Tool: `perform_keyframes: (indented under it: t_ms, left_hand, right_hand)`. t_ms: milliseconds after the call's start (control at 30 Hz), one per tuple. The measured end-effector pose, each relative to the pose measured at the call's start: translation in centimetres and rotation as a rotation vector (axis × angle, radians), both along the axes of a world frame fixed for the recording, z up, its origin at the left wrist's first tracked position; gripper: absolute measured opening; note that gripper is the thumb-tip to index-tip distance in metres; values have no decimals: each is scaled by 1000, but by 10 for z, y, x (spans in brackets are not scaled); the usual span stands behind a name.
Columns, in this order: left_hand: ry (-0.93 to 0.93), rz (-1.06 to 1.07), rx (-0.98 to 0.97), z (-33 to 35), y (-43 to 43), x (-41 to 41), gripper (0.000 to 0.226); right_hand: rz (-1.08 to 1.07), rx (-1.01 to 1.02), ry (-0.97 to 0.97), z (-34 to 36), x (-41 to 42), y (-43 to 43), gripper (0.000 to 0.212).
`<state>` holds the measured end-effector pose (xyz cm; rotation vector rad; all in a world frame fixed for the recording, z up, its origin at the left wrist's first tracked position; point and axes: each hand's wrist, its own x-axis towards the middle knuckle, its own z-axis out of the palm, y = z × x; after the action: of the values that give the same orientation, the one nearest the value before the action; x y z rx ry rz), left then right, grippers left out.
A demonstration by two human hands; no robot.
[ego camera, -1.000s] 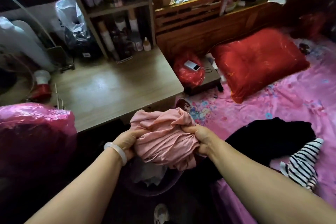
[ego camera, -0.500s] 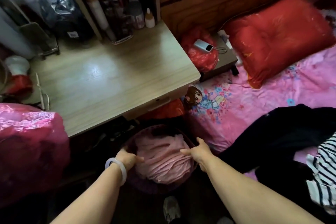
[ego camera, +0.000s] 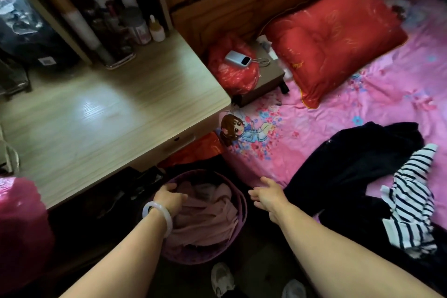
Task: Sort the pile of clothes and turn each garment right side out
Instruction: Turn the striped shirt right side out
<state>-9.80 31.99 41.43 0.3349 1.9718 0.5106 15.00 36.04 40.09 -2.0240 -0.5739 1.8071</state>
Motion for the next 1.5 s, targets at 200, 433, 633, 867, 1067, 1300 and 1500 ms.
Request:
perform_keyframes:
  t_ms: [200,433,633,867,1067,1300,1500]
  left_hand:
    - [-52,-161,142,7,48,96,38]
    - [-174,-314,193,-12,83,227,31]
    - [-247,-421,165,-43,89,334,30]
    - [-272,-512,80,-62,67,402,38]
    - [-242,-609,91,-41,64,452,37]
    - [-297,-741,260,33,71,512,50]
    - [-633,-779,324,114,73,527,86]
  right_hand:
    - [-99,44,-103,-11,78,-1,57]
    - [-171,18,-346,-30,210,-11,40]
    - [-75,-14,-563,-71,302,-8,49]
    - [373,-351,-889,-91,382,-29,51]
    - [-313,99,-556,-76,443,-58,39]
    - [-925,462,293,22,457,-34,26]
    - [-650,608,772,113,441,-32,40]
